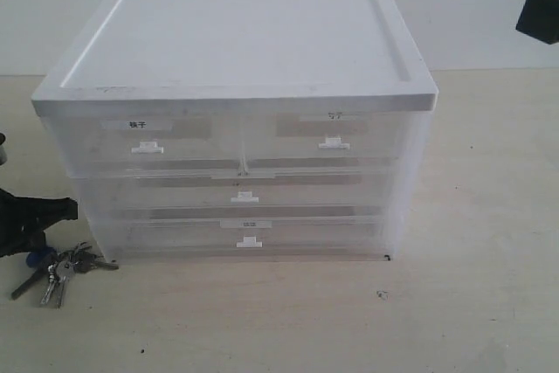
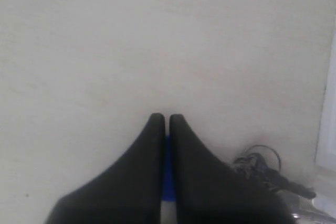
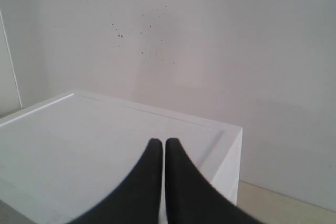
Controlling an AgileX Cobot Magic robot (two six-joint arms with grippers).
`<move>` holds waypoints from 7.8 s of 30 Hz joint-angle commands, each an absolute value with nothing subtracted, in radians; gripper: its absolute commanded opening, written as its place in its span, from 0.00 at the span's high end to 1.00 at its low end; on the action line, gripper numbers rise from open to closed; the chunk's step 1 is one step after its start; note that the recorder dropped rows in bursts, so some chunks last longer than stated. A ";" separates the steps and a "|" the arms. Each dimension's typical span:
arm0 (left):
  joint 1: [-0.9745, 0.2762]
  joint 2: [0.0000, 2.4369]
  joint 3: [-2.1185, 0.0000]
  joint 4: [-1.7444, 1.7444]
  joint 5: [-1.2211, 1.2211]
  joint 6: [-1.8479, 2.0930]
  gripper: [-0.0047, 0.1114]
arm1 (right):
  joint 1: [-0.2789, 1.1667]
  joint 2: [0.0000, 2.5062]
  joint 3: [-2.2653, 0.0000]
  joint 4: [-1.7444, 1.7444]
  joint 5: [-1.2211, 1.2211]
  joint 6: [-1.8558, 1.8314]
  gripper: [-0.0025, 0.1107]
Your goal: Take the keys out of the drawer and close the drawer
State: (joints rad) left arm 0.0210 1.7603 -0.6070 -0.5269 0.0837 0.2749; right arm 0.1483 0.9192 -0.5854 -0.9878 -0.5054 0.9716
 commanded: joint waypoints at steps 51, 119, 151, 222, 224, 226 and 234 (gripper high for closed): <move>-0.370 1.295 -0.225 -0.402 0.000 0.138 0.92 | 0.148 0.919 -0.581 -0.993 -0.489 0.977 0.98; -0.621 1.665 -0.429 0.074 0.009 -0.340 0.92 | 0.148 0.919 -0.579 -0.993 -0.438 0.964 0.98; -0.960 1.622 -0.504 0.071 0.161 -0.412 0.92 | 0.148 0.919 -0.579 -0.991 -0.413 0.951 0.98; -0.734 1.556 -0.581 0.202 0.053 -0.427 0.92 | 0.148 0.919 -0.579 -0.984 -0.397 0.947 0.98; -0.734 1.451 -0.534 0.202 0.053 -0.427 0.92 | 0.148 0.916 -0.568 -0.984 -0.413 0.937 0.98; -0.734 1.346 -0.486 0.202 0.053 -0.427 0.92 | 0.148 0.893 -0.550 -0.984 -0.419 0.930 0.98; -0.734 0.867 -0.342 0.210 -0.037 -0.373 0.92 | 0.148 0.676 -0.458 -0.952 -0.422 0.928 0.98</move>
